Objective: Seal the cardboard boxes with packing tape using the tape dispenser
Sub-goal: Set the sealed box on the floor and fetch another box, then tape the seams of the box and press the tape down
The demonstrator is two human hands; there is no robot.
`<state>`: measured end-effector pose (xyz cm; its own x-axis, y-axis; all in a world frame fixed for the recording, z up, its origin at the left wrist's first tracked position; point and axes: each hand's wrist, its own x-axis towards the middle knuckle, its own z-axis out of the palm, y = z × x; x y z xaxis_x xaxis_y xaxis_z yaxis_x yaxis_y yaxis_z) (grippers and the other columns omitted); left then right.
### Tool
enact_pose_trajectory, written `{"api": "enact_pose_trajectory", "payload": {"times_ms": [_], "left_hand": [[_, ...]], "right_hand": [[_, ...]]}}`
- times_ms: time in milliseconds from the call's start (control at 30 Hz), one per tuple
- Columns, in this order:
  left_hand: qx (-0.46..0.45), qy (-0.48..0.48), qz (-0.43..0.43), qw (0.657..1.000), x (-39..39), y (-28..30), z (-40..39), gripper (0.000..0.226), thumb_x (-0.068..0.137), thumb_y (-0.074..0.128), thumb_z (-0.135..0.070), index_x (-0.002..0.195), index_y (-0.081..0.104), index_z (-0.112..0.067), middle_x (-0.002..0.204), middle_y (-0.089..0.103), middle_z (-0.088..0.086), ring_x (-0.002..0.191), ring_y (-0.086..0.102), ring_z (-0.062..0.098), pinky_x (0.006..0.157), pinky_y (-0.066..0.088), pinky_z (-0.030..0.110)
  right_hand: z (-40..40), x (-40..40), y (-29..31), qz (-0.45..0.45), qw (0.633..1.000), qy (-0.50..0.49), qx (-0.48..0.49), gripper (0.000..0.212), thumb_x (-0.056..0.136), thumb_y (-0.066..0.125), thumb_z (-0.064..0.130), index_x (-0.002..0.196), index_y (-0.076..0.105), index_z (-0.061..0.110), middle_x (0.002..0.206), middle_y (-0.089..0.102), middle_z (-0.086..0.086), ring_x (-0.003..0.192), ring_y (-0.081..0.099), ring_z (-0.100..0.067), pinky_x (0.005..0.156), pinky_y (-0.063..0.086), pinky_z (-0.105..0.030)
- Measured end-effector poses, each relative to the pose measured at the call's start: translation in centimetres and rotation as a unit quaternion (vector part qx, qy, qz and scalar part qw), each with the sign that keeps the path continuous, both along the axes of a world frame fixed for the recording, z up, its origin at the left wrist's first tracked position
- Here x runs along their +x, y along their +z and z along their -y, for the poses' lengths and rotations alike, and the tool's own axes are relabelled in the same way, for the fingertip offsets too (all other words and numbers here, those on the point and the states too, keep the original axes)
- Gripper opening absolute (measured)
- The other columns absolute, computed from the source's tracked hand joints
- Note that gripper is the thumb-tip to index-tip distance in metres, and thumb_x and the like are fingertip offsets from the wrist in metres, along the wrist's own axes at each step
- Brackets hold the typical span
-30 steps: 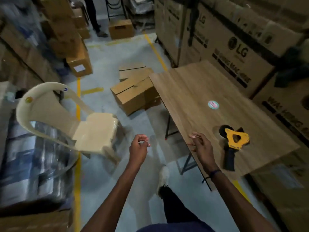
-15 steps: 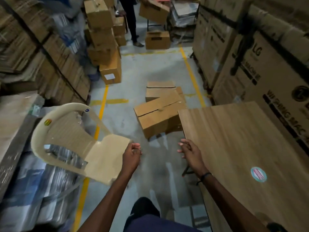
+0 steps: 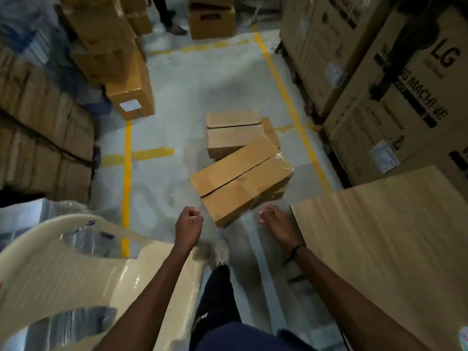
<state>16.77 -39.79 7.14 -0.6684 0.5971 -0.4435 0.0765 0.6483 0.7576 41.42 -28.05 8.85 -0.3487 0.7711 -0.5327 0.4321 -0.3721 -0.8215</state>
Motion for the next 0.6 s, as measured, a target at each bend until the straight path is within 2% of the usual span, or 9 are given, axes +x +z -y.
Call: {"api": "enact_pose_trajectory", "payload": {"times_ms": [67,100,200,333,400,433,500,533,600], "left_hand": [[-0.027,-0.038,0.006,0.999,-3.4,-1.3,-5.0,0.014,0.092,0.063,-0.013,0.106,0.062,-0.016,0.105,0.065,-0.002,0.097,0.064,0.030,0.073,0.044,0.032],[-0.038,-0.061,0.000,0.997,-5.0,-1.9,-7.5,0.015,0.092,0.065,-0.015,0.107,0.062,-0.015,0.106,0.064,-0.002,0.100,0.063,0.028,0.075,0.043,0.031],[-0.070,-0.134,-0.012,0.988,-9.5,-4.3,-14.8,0.032,0.091,0.073,-0.026,0.118,0.061,-0.012,0.117,0.063,0.002,0.108,0.061,0.024,0.081,0.039,0.027],[-0.115,-0.184,-0.009,0.976,-14.2,-9.3,-23.6,0.057,0.089,0.076,-0.045,0.132,0.057,-0.014,0.134,0.059,0.005,0.120,0.058,0.025,0.091,0.042,0.030],[-0.122,-0.203,-0.016,0.971,-15.7,-12.1,-26.7,0.066,0.086,0.077,-0.051,0.136,0.055,-0.014,0.140,0.057,0.008,0.127,0.056,0.027,0.098,0.044,0.034],[-0.132,-0.219,-0.022,0.967,-16.4,-14.1,-28.4,0.070,0.085,0.077,-0.053,0.138,0.054,-0.014,0.143,0.056,0.009,0.129,0.055,0.029,0.101,0.044,0.036],[-0.159,-0.259,-0.037,0.952,-17.7,-18.3,-31.3,0.080,0.083,0.077,-0.059,0.143,0.049,-0.015,0.147,0.052,0.011,0.133,0.052,0.031,0.106,0.045,0.040],[-0.173,-0.274,-0.040,0.945,-18.2,-20.4,-32.4,0.086,0.081,0.077,-0.063,0.146,0.047,-0.015,0.149,0.050,0.011,0.135,0.050,0.032,0.109,0.044,0.044],[-0.189,-0.288,-0.038,0.938,-19.1,-24.4,-34.6,0.097,0.076,0.076,-0.070,0.149,0.043,-0.017,0.152,0.047,0.010,0.137,0.049,0.032,0.110,0.044,0.048]], "right_hand": [[-3.5,-2.8,-2.6,0.024,0.999,-0.029,-0.018,0.040,0.095,0.064,0.047,0.126,0.059,0.022,0.116,0.070,-0.006,0.109,0.067,-0.025,0.095,0.055,-0.050],[-5.1,-4.1,-3.5,0.027,0.998,-0.042,-0.032,0.034,0.095,0.064,0.048,0.118,0.061,0.023,0.110,0.069,-0.005,0.103,0.066,-0.023,0.089,0.055,-0.045],[-10.2,-7.6,-5.9,0.025,0.991,-0.103,-0.079,0.012,0.103,0.061,0.033,0.102,0.056,0.022,0.088,0.061,-0.003,0.079,0.059,-0.019,0.064,0.048,-0.030],[-16.3,-11.0,-11.5,0.037,0.966,-0.218,-0.132,0.026,0.102,0.064,0.025,0.083,0.047,0.021,0.076,0.057,0.004,0.068,0.054,-0.011,0.059,0.042,-0.027],[-18.1,-11.9,-14.9,0.042,0.956,-0.251,-0.148,0.016,0.100,0.067,0.025,0.089,0.055,0.020,0.075,0.056,0.004,0.067,0.053,-0.011,0.058,0.041,-0.026],[-18.7,-12.5,-17.0,0.039,0.955,-0.251,-0.156,0.010,0.099,0.069,0.027,0.100,0.063,0.019,0.078,0.058,0.003,0.068,0.054,-0.011,0.057,0.042,-0.025],[-19.4,-13.5,-22.0,0.042,0.949,-0.240,-0.199,0.056,0.092,0.071,0.045,0.135,0.060,0.011,0.107,0.063,-0.004,0.088,0.060,-0.019,0.063,0.045,-0.027],[-19.5,-14.0,-24.3,0.048,0.945,-0.241,-0.218,0.075,0.087,0.071,0.054,0.147,0.052,0.014,0.128,0.060,-0.005,0.107,0.060,-0.024,0.072,0.048,-0.030],[-20.1,-14.7,-28.9,0.048,0.944,-0.254,-0.205,0.085,0.090,0.071,0.053,0.157,0.038,0.013,0.156,0.044,-0.006,0.138,0.047,-0.029,0.099,0.048,-0.039]]}}
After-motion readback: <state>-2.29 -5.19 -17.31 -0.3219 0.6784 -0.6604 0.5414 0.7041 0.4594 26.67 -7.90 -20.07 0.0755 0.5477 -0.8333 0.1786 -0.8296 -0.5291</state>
